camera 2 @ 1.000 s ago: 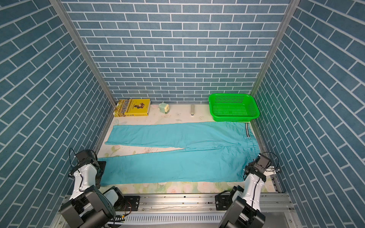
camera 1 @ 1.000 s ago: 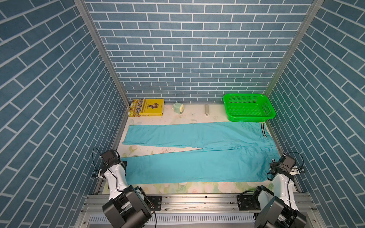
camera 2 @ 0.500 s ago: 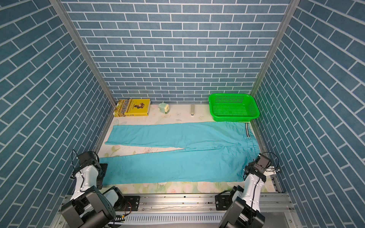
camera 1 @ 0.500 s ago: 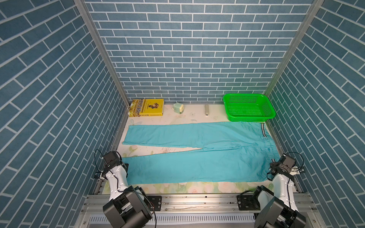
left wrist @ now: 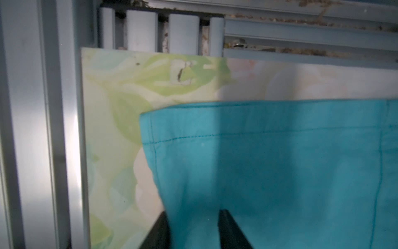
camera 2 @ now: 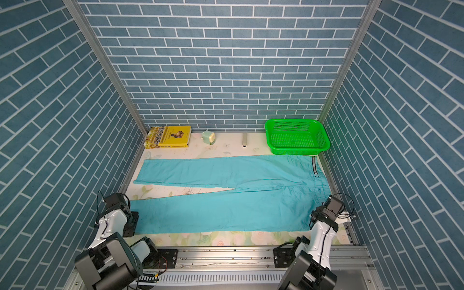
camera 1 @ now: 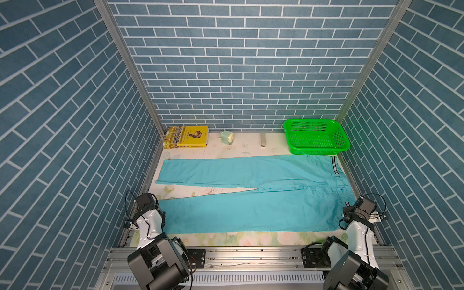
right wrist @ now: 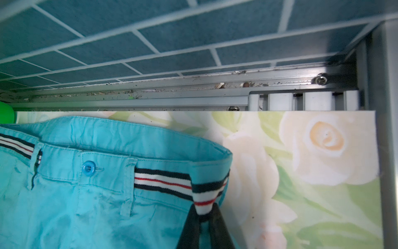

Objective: Roll up the long pants
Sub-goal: Fold the long pant at the center of the board.

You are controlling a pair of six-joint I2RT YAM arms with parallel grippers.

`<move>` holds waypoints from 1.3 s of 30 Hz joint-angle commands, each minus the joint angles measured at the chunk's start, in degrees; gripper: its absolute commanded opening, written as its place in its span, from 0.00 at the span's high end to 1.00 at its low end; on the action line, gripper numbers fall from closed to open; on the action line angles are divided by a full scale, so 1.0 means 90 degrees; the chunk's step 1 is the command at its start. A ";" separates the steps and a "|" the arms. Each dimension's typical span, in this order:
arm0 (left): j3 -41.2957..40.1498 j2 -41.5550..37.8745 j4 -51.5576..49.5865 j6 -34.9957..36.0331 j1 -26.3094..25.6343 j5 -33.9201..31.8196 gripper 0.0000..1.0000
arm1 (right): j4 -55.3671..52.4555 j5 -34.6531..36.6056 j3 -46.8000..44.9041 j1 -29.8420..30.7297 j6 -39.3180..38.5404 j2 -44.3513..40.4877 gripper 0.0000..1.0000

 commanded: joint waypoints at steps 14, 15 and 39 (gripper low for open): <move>0.3095 -0.1482 -0.0551 0.0957 -0.0222 -0.0046 1.00 | -0.1496 0.0493 0.1739 -0.0001 0.0293 -0.1275 1.00; 0.3249 -0.1503 -0.0539 0.0979 -0.0287 -0.0081 1.00 | -0.1584 0.0577 0.1860 -0.0001 0.0308 -0.1347 1.00; 0.3556 -0.0747 0.1402 0.1715 -0.2118 -0.0631 1.00 | -0.0683 0.0050 0.2550 0.0006 -0.0580 -0.0796 1.00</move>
